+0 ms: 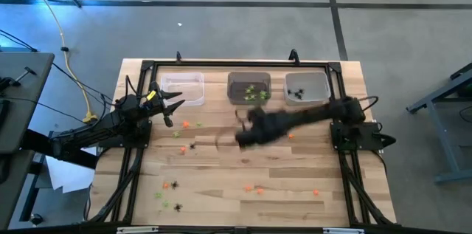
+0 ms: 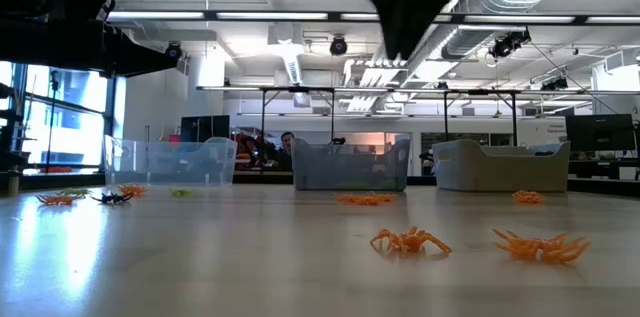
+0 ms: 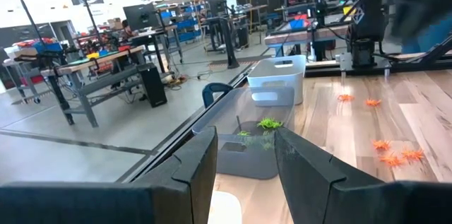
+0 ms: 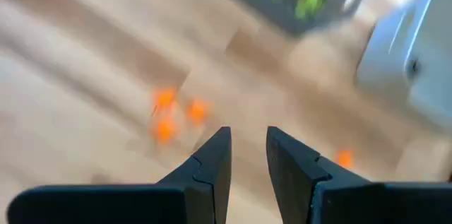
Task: Sort Halloween decoration
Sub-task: Put the orange spider toy into the transparent bin
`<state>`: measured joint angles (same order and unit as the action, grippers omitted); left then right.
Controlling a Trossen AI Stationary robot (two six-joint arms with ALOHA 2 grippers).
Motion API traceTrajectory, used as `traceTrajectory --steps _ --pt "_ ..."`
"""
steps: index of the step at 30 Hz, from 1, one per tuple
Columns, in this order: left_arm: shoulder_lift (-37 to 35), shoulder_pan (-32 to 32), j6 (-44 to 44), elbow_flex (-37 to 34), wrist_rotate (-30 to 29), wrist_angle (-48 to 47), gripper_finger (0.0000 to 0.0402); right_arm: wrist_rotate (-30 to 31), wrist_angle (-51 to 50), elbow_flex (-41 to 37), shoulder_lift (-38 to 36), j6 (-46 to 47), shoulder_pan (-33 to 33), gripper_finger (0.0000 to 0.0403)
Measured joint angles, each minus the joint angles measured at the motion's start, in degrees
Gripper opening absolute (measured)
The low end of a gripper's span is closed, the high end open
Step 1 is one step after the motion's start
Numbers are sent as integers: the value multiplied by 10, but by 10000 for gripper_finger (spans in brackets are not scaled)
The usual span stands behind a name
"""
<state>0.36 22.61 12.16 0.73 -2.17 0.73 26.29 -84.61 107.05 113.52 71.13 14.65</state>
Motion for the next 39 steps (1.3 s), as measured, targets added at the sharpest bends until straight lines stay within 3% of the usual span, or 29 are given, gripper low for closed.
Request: traceTrajectory --steps 6,11,16,20,23,28,39 --pt "0 0 0 0 0 0 131 -6 -42 -1 44 291 139 85" --pt "0 0 0 0 0 0 131 -30 -41 -1 95 462 209 85" --pt "0 0 0 0 0 0 131 -127 -43 -1 126 600 262 85" --pt "0 0 0 0 0 0 131 -159 -16 -1 132 615 288 85" --pt "0 0 0 0 0 0 131 -148 23 -1 136 604 297 85" --pt "0 0 0 0 0 0 131 -103 109 0 149 519 286 85" --pt "0 0 0 0 0 0 131 -98 187 0 191 391 231 85"
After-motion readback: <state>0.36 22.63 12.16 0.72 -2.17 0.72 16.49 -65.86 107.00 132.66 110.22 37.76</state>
